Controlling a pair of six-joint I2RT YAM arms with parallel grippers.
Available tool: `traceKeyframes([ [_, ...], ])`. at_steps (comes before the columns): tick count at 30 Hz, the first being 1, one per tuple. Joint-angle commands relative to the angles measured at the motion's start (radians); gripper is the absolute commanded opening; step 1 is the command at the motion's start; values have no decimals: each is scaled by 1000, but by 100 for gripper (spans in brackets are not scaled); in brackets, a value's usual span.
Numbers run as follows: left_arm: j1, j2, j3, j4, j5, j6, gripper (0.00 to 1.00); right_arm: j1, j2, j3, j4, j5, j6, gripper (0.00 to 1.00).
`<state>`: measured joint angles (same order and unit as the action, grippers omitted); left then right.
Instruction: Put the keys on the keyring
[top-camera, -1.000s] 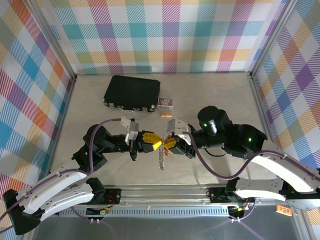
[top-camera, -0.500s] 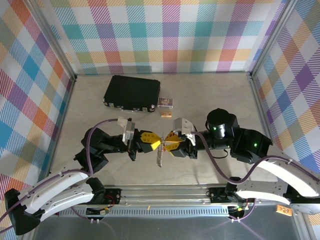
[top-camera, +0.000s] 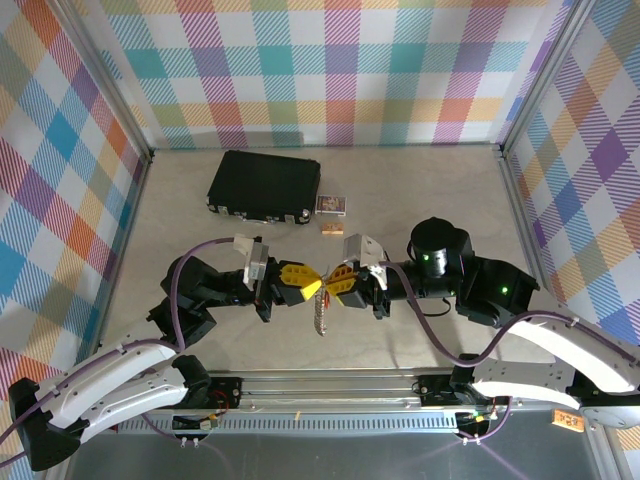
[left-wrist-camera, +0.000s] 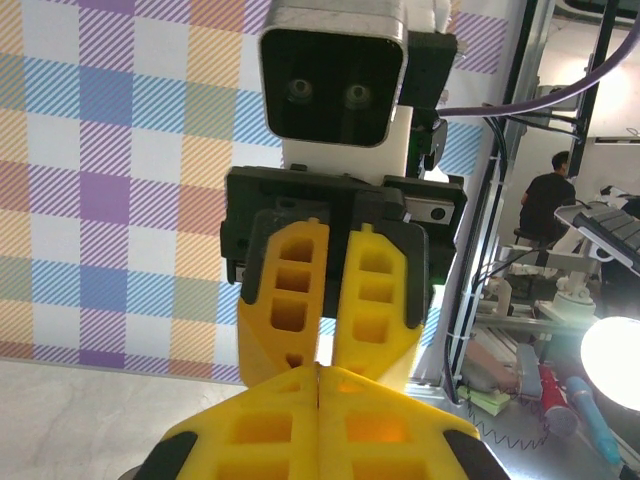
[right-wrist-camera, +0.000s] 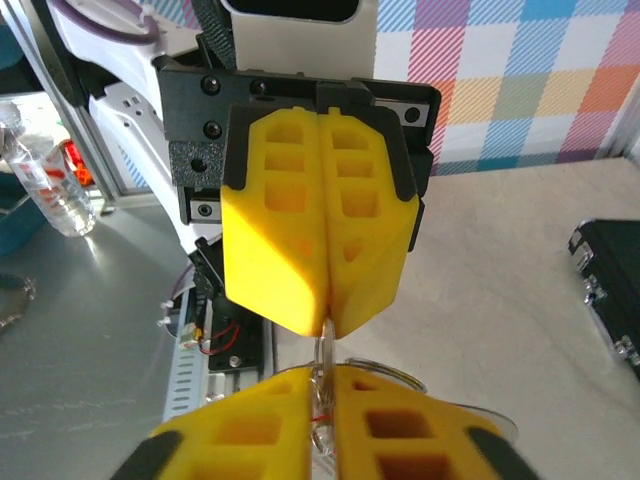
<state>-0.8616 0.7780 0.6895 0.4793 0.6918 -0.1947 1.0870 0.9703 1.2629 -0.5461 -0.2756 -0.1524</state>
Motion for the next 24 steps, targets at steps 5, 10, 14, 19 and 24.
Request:
traceKeyframes([
  [5, -6, -3, 22, -29, -1, 36, 0, 2, -16, -16, 40, 16, -16, 0],
  [10, -5, -30, 104, -350, -58, 181, 25, 3, 35, 67, -120, 27, -78, 0],
  [14, -5, -34, 156, -572, -107, 292, 31, 2, 108, 161, -277, 46, -141, 0],
  [19, -6, -17, 179, -636, -100, 311, 31, 4, 176, 228, -380, 34, -181, 0],
  [24, -5, -2, 178, -639, -101, 310, 25, 4, 200, 237, -384, 6, -188, 0],
])
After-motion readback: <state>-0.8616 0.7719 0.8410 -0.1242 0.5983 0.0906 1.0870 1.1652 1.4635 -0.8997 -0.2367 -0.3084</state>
